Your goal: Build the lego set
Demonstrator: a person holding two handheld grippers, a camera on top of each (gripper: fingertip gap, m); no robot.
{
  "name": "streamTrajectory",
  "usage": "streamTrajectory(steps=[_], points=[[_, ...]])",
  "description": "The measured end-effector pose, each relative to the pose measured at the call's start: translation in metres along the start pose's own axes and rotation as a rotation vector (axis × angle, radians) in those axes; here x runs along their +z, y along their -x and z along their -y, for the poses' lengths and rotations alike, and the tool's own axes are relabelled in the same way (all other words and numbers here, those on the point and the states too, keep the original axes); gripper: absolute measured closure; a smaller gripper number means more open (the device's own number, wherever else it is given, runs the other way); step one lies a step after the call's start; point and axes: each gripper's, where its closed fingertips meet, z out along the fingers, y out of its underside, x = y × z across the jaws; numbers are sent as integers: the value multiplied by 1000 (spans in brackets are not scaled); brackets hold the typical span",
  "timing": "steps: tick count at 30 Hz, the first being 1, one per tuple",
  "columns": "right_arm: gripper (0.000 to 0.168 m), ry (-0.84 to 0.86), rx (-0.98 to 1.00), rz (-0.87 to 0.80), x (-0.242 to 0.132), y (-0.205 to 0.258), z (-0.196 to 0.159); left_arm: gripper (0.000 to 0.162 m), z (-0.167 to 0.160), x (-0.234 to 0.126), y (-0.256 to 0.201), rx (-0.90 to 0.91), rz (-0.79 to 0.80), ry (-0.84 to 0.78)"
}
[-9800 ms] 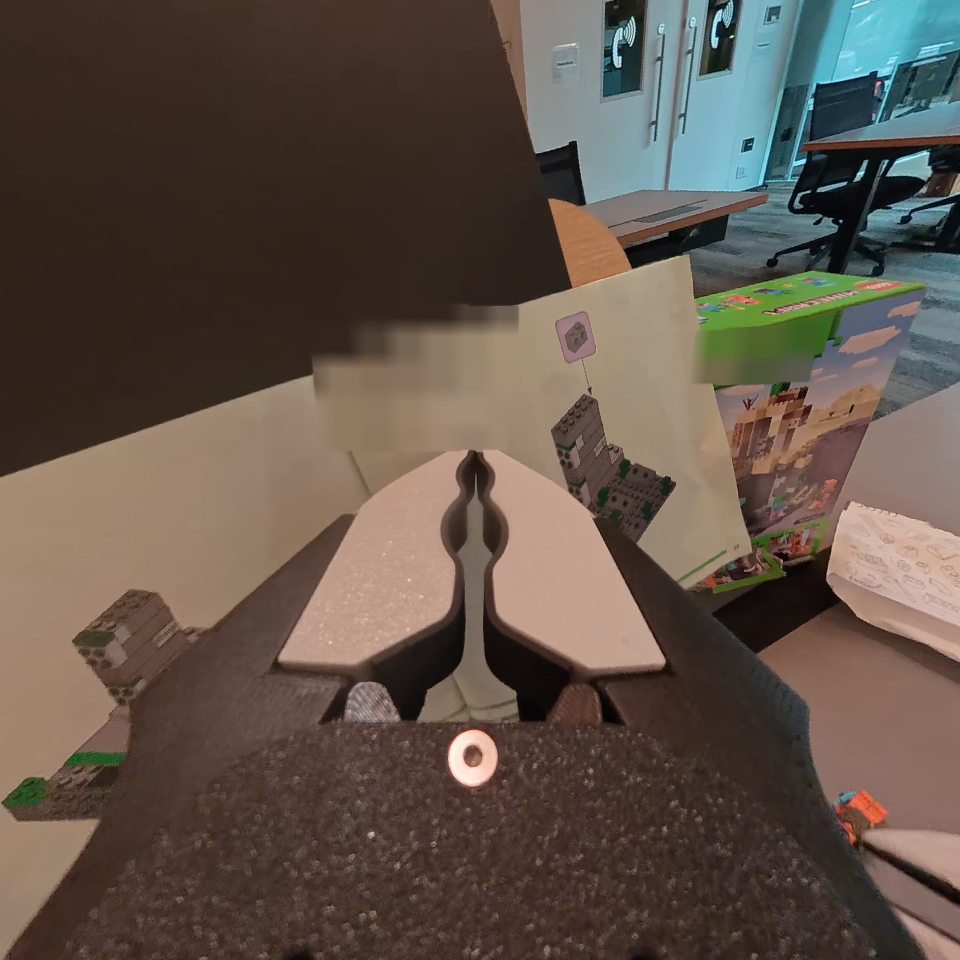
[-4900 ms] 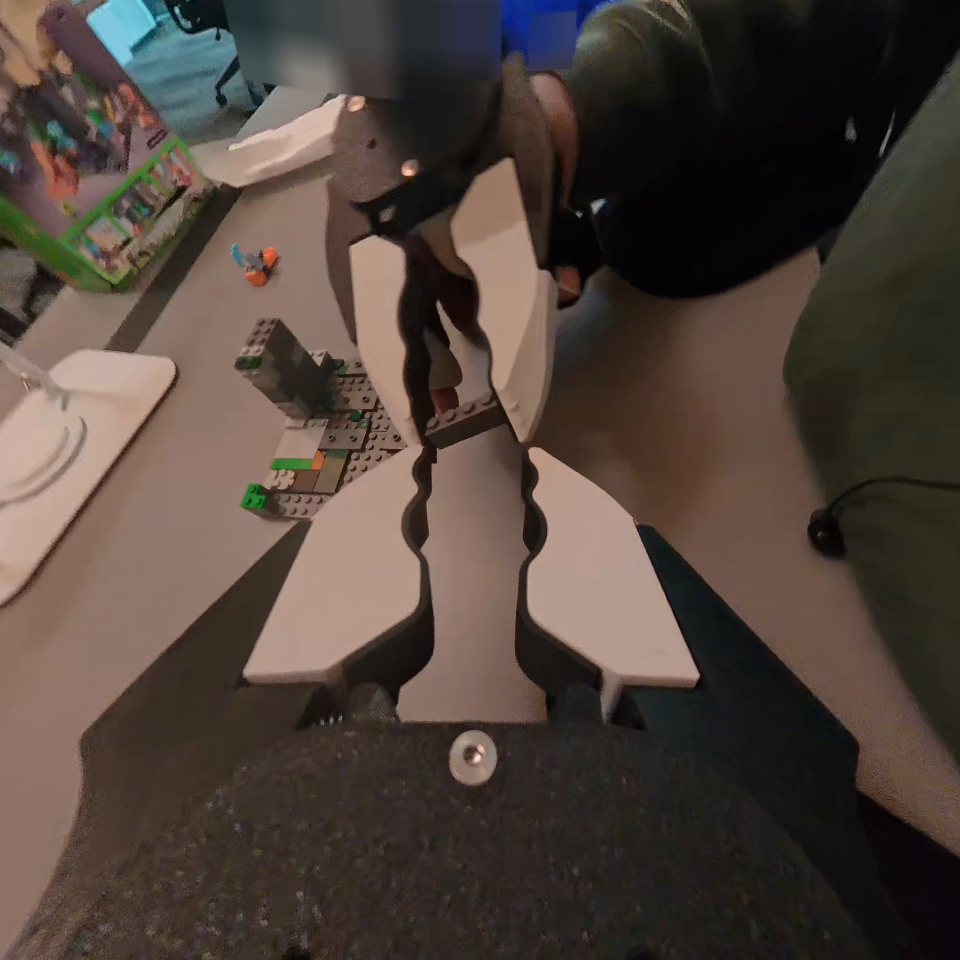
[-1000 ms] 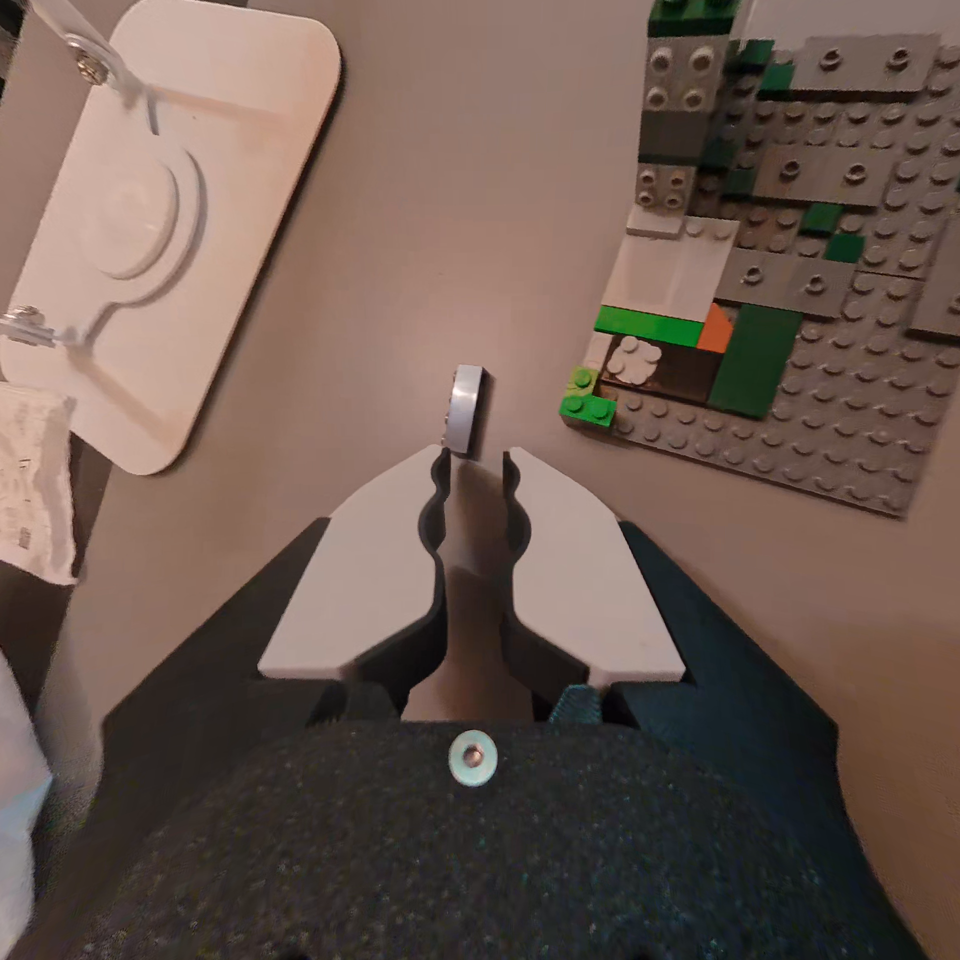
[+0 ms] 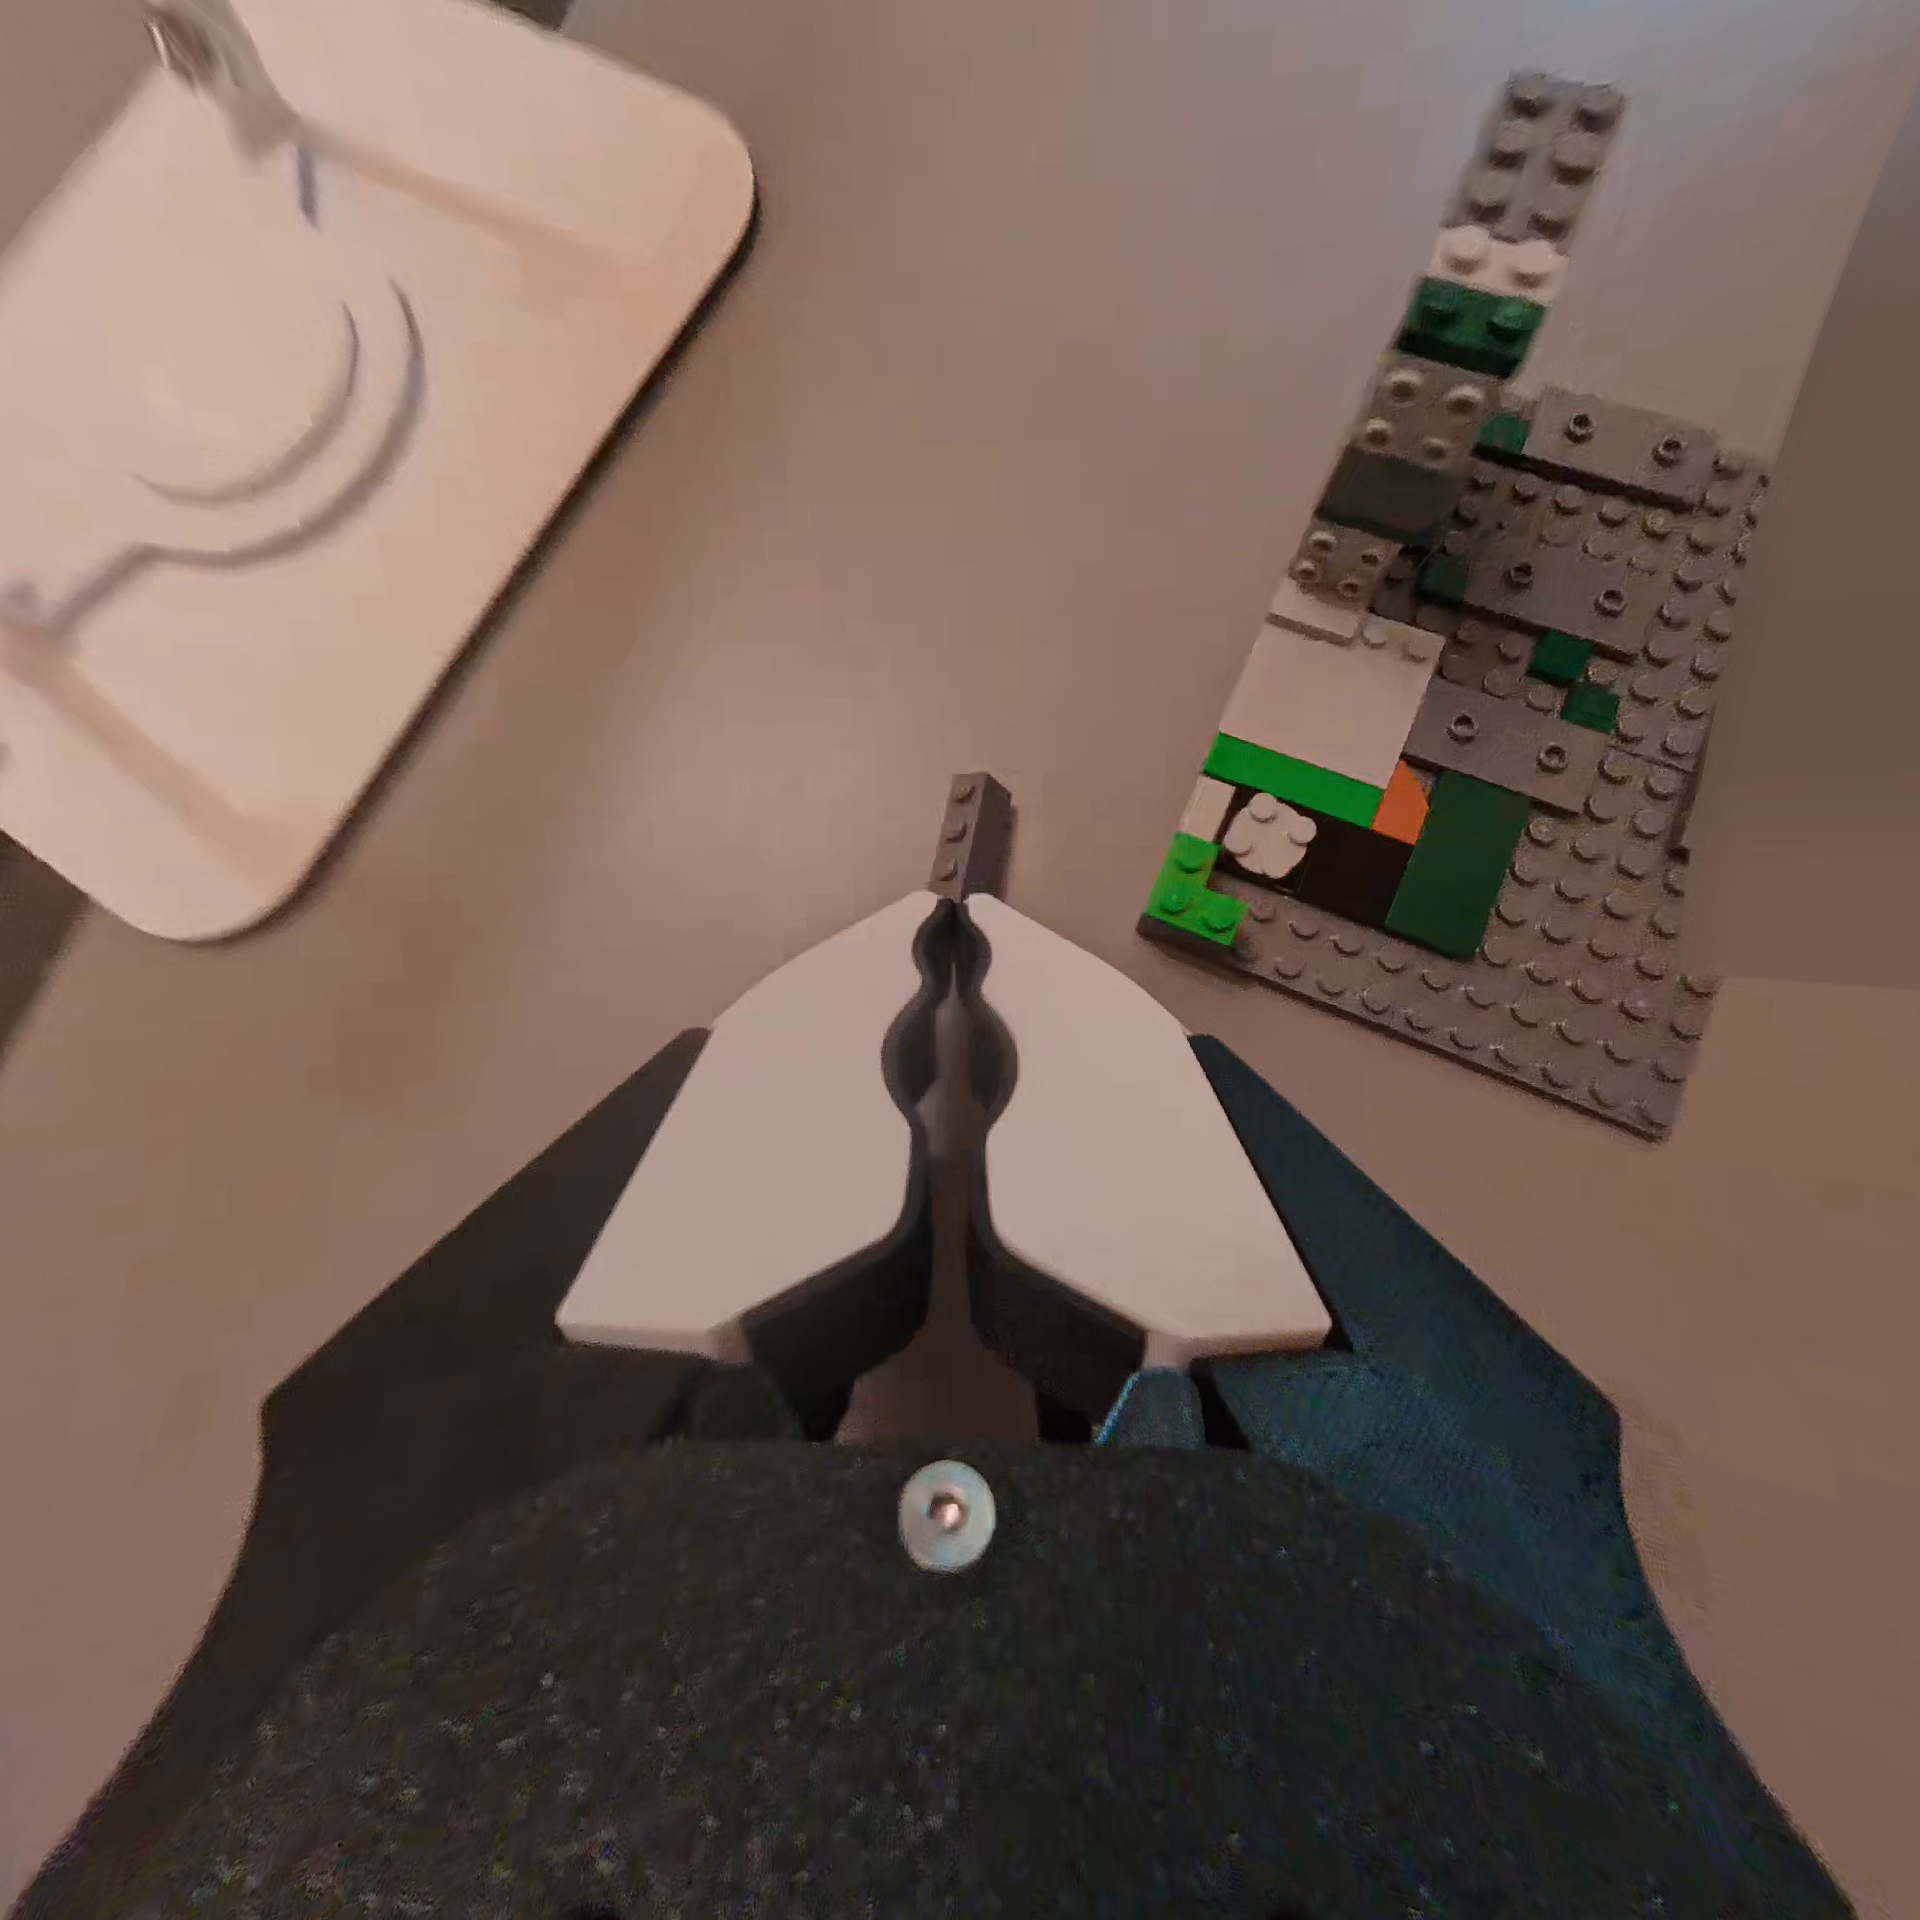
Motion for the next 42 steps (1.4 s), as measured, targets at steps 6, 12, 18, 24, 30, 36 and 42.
streamTrajectory(steps=[6, 12, 18, 24, 30, 36, 42], points=[[132, -74, -5, -131, -16, -27, 32, 162, 3, -4, -11, 220, 155, -33], [132, -91, -53, -133, -15, -31, 61, 162, -9, 0, -7, 211, 174, 6], [132, -82, -42, -111, -8, -28, 54, 158, -7, -8, -6, 176, 153, -6], [132, -83, -27, -97, -8, -27, 49, 150, 12, -84, -3, 62, 177, -111], [135, -67, -39, -64, -3, -21, 45, 152, -24, -235, 24, -97, 367, -91], [136, -51, -43, -35, 5, -17, 42, 149, -151, -340, 47, -380, 508, 214], [136, -36, -46, -30, 7, -14, 38, 139, -277, -351, 23, -669, 393, 545]])
